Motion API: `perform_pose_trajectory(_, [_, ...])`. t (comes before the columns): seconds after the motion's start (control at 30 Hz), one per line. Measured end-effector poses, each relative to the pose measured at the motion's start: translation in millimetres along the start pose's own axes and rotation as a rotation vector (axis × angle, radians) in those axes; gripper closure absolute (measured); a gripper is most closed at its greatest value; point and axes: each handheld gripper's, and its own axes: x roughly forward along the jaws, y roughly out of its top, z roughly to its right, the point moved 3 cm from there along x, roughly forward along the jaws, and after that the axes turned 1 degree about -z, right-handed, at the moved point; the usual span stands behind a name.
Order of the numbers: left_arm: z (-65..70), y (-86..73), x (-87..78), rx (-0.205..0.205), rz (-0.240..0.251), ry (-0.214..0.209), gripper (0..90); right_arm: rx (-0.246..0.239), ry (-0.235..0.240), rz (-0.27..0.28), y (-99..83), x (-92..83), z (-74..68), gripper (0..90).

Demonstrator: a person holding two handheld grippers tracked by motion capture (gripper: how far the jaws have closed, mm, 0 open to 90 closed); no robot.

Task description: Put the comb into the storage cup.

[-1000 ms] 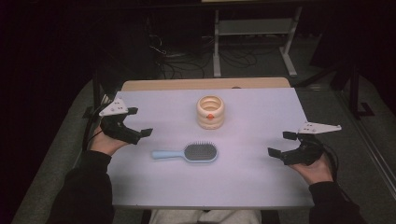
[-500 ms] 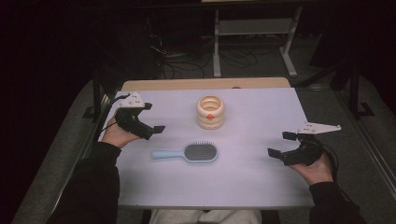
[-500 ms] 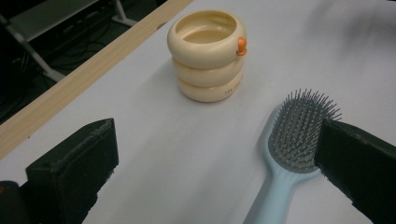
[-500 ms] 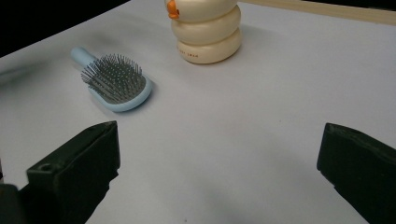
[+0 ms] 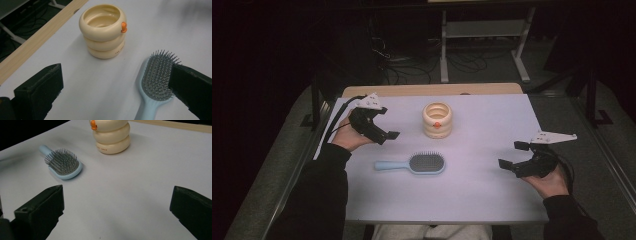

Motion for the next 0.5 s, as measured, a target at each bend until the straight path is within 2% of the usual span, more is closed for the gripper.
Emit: perform_pose_trajectory(0.5, [13.6, 14.5, 29.6, 0.071, -0.053, -0.065, 0.0, -0.006, 0.008, -0.006, 0.1, 2.0, -1.9, 0.0])
